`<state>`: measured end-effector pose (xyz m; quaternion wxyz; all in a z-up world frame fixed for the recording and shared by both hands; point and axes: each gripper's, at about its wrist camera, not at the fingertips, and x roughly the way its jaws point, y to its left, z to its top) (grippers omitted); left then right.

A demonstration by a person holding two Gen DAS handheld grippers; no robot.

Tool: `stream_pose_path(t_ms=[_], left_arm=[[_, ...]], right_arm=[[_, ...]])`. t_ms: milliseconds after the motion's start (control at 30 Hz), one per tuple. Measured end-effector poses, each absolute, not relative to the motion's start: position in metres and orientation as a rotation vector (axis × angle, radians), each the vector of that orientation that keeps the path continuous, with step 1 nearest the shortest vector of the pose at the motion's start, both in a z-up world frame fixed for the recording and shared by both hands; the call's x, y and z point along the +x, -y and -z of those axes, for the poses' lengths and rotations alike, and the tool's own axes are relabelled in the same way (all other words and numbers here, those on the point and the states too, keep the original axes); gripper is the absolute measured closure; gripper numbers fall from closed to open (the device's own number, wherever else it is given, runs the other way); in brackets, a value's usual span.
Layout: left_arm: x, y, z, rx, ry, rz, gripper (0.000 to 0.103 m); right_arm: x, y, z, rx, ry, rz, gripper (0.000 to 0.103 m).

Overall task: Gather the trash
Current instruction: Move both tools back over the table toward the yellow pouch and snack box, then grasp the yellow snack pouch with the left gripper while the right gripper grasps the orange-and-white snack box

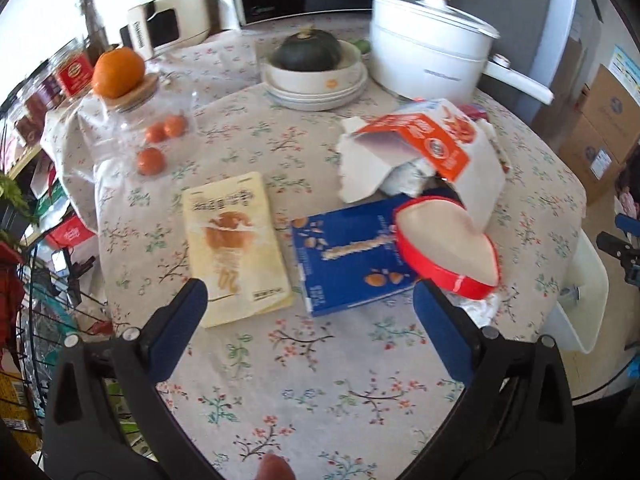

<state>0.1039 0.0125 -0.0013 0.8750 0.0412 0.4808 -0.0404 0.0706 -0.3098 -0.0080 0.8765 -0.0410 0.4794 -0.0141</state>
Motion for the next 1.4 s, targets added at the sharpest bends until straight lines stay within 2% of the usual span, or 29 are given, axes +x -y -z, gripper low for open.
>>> stream_pose_path(t_ms=[333,567,633,800,833,967,1033,1067,1400], left_arm=[[0.154,-0.098,0.039,-0.150,-1.106,-0.067,0.002],[0.172,-0.126,0.079,-0.353,-1.215,-0.046,0.029],[0.173,-0.128,0.086,-0.383,-1.237,-0.041,0.034],[0.172,-0.110,0.088,-0.241,-1.233,-0.060,0.034],[0.171,-0.105,0.089,-0.195,-1.233,-0.073,0.038],[0.168,-0.094,0.089,-0.120,-1.215,-0.079,0.073],[0.167,-0.090,0.089,-0.117,-1.214,-0.062,0.089],[0.165,-0.090,0.089,-0.123,-1.214,-0.054,0.093],[0.153,-0.085,0.057,-0.196,-1.135,0.033,0.098]], right_arm=[[0.117,0.232,0.010,-0.140,-0.977,-0.038,0.017],[0.140,0.194,0.017,-0.166,-0.977,-0.062,0.017],[0.144,0.187,0.019,-0.181,-0.969,-0.063,0.017],[0.153,0.173,0.023,-0.186,-0.957,-0.071,0.017],[0.155,0.172,0.024,-0.187,-0.954,-0.073,0.017],[0.163,0.162,0.026,-0.192,-0.934,-0.071,0.017],[0.167,0.158,0.028,-0.193,-0.926,-0.074,0.017],[0.169,0.155,0.029,-0.193,-0.923,-0.077,0.017],[0.182,0.125,0.053,-0.320,-0.937,-0.041,0.017]])
